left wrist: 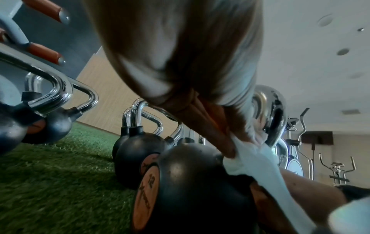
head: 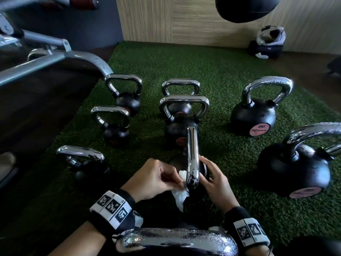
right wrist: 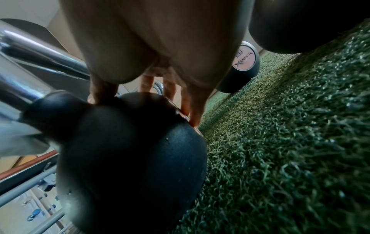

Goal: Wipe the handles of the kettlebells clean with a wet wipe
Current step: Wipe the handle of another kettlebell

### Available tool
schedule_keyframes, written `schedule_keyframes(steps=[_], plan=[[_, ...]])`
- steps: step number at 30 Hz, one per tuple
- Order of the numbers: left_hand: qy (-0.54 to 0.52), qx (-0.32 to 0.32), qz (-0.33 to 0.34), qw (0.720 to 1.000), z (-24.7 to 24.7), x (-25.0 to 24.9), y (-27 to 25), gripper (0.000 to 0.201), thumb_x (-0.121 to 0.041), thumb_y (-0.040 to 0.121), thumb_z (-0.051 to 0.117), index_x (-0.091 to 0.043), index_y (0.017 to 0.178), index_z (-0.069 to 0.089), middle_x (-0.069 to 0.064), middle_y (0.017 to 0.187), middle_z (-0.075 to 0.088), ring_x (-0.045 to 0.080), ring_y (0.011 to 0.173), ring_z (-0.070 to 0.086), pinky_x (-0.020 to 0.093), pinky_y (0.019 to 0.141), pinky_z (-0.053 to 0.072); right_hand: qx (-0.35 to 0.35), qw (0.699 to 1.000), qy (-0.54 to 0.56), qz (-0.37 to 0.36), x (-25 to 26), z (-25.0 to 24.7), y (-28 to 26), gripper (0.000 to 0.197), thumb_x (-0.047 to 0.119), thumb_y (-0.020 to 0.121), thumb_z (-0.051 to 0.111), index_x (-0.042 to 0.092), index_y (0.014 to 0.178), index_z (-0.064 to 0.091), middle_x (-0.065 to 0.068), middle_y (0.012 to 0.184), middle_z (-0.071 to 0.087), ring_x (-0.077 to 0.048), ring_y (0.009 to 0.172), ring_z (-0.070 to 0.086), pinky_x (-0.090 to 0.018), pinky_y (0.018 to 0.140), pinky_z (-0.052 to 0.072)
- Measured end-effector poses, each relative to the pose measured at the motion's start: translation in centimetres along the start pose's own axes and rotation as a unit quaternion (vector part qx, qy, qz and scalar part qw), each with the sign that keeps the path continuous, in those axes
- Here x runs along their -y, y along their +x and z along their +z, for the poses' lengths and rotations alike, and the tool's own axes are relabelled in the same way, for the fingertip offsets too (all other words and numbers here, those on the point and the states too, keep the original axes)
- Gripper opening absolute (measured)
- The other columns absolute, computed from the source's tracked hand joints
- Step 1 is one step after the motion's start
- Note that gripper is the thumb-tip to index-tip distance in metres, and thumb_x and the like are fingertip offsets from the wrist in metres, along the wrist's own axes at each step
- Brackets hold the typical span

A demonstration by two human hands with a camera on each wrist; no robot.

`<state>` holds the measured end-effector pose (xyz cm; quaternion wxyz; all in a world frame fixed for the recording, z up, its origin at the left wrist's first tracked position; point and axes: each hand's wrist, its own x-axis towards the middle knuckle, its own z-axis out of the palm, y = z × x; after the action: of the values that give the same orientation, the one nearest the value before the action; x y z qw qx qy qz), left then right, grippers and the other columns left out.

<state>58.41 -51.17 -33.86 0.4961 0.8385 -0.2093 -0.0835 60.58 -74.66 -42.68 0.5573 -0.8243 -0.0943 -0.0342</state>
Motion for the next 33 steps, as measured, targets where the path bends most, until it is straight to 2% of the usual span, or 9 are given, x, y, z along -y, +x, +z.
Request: schedule_keyframes(steps=[4, 7, 12, 15, 20, 25, 28, 31, 33], plan=[[-0.001, -0.007, -0.013, 1.000, -0.4, 0.3, 0.1, 0.011, -0.018, 0.077, 0.089, -0.017, 0.086, 0.082, -0.012, 0.088, 0.080, 0.003, 0.086, 0.076, 0.017, 0.081, 0.055, 0.022, 0.999, -0.038, 0.011, 0.3, -0.7, 0.3, 0.055, 0.034, 0.087, 0.078, 0.032, 0.139, 0.062, 0.015, 0.139, 0.061, 0.000, 0.132, 0.054, -0.002, 0.100, 0.041], [0.004, -0.065, 0.004, 0.998, -1.8, 0.0, 0.4, 0.013, -0.023, 0.077, 0.088, -0.020, 0.088, 0.081, -0.010, 0.090, 0.080, 0.007, 0.086, 0.076, 0.029, 0.084, 0.060, -0.006, 0.998, -0.064, 0.014, 2.7, -2.6, 0.8, 0.048, 0.035, 0.081, 0.084, 0.038, 0.127, 0.070, 0.018, 0.124, 0.068, 0.002, 0.111, 0.064, -0.026, 0.095, 0.058], [-0.082, -0.146, 0.002, 0.986, -4.9, -2.8, 0.9, 0.028, -0.032, 0.071, 0.084, -0.016, 0.093, 0.077, 0.001, 0.091, 0.080, 0.021, 0.092, 0.076, 0.042, 0.092, 0.060, -0.050, 0.995, -0.007, -0.087, 9.9, -5.0, 1.4, 0.038, 0.039, 0.072, 0.087, 0.032, 0.108, 0.081, 0.014, 0.105, 0.076, -0.012, 0.080, 0.073, -0.032, 0.077, 0.061], [-0.140, -0.153, -0.006, 0.978, -5.6, -5.0, 1.4, 0.035, -0.031, 0.066, 0.086, -0.012, 0.092, 0.075, 0.007, 0.088, 0.080, 0.021, 0.088, 0.076, 0.042, 0.089, 0.062, 0.008, 0.990, 0.031, -0.136, 13.2, -4.7, 1.7, 0.046, 0.035, 0.067, 0.091, 0.029, 0.112, 0.080, 0.007, 0.106, 0.076, -0.019, 0.081, 0.073, -0.033, 0.077, 0.062], [-0.164, -0.132, -0.013, 0.978, -5.4, -7.1, 2.5, 0.024, -0.025, 0.067, 0.084, -0.012, 0.084, 0.075, 0.005, 0.084, 0.079, 0.010, 0.079, 0.074, 0.019, 0.071, 0.059, 0.024, 0.983, 0.070, -0.166, 14.5, -3.7, 2.3, 0.051, 0.028, 0.068, 0.091, 0.022, 0.116, 0.079, 0.006, 0.105, 0.077, -0.016, 0.081, 0.075, -0.028, 0.076, 0.062], [-0.149, -0.112, -0.027, 0.982, -5.0, -7.8, 2.7, 0.027, -0.037, 0.081, 0.074, -0.014, 0.091, 0.082, 0.001, 0.098, 0.081, 0.013, 0.098, 0.075, 0.033, 0.097, 0.057, -0.006, 0.984, 0.073, -0.161, 14.1, -3.6, 2.2, 0.039, 0.010, 0.074, 0.091, 0.019, 0.111, 0.081, 0.005, 0.100, 0.079, -0.016, 0.087, 0.078, -0.037, 0.079, 0.065], [-0.186, -0.055, -0.065, 0.979, -5.2, -7.6, 2.5, 0.028, -0.036, 0.096, 0.061, -0.020, 0.109, 0.080, -0.001, 0.111, 0.079, 0.019, 0.102, 0.076, 0.038, 0.094, 0.060, -0.027, 0.987, 0.054, -0.151, 13.5, -4.0, 2.4, 0.032, 0.015, 0.077, 0.090, 0.029, 0.105, 0.082, 0.007, 0.095, 0.080, -0.014, 0.085, 0.078, -0.039, 0.080, 0.064], [-0.066, -0.063, -0.092, 0.992, -5.0, -5.0, 2.3, 0.022, -0.021, 0.099, 0.066, -0.030, 0.118, 0.073, -0.004, 0.105, 0.079, 0.021, 0.098, 0.076, 0.043, 0.095, 0.058, -0.106, 0.988, 0.040, -0.109, 11.0, -5.1, 3.5, 0.027, 0.016, 0.080, 0.087, 0.037, 0.097, 0.080, 0.013, 0.091, 0.081, -0.008, 0.084, 0.077, -0.033, 0.081, 0.062], [0.064, -0.029, -0.119, 0.990, -4.5, -1.9, 2.3, 0.044, -0.019, 0.089, 0.078, -0.038, 0.127, 0.065, -0.011, 0.118, 0.075, 0.013, 0.112, 0.070, 0.040, 0.103, 0.055, -0.127, 0.990, 0.011, -0.058, 8.4, -5.6, 4.5, 0.025, 0.019, 0.082, 0.085, 0.039, 0.095, 0.080, 0.015, 0.088, 0.081, -0.006, 0.082, 0.076, -0.035, 0.080, 0.063]])
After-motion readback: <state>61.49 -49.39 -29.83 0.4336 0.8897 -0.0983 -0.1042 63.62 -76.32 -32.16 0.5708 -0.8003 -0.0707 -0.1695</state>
